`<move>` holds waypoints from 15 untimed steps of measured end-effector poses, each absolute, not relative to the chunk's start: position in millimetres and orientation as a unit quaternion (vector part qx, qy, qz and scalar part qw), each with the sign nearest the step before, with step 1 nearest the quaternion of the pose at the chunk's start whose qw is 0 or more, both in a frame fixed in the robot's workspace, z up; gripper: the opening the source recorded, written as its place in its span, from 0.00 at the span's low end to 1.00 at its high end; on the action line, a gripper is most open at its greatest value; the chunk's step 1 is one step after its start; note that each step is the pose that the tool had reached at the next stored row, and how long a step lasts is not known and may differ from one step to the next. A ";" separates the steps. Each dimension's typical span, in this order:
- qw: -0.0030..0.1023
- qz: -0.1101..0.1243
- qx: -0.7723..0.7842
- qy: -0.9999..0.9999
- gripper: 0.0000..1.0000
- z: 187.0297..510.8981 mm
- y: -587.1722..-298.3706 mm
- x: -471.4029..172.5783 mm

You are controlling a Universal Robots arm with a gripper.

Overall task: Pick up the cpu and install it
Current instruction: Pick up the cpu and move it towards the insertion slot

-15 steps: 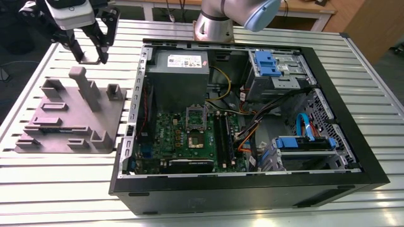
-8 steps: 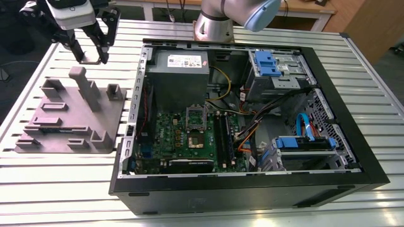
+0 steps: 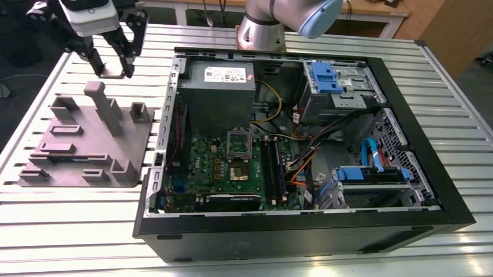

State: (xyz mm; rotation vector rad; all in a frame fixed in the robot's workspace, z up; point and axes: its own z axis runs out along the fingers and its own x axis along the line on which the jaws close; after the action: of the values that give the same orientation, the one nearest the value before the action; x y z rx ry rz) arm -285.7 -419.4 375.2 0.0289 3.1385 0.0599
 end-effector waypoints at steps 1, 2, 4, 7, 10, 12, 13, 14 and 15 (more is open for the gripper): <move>0.001 0.019 0.009 1.000 0.47 375.2 -419.4 -284.7; 0.001 0.019 0.009 1.000 0.47 375.2 -419.4 -283.4; 0.001 0.019 0.009 1.000 0.47 375.2 -419.4 -280.9; 0.001 0.019 0.009 1.000 0.47 375.2 -419.4 -277.5; 0.001 0.019 0.009 1.000 0.47 375.2 -419.4 -275.1; 0.001 0.019 0.009 1.000 0.47 375.2 -419.4 -274.0; 0.001 0.019 0.009 1.000 0.47 375.2 -419.4 -273.4; 0.001 0.019 0.009 1.000 0.47 375.2 -419.4 -272.7; 0.001 0.019 0.009 1.000 0.47 375.2 -419.4 -272.1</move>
State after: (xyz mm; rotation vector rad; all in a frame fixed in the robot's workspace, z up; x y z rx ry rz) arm -272.1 -419.4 375.2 0.0289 3.1386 0.0599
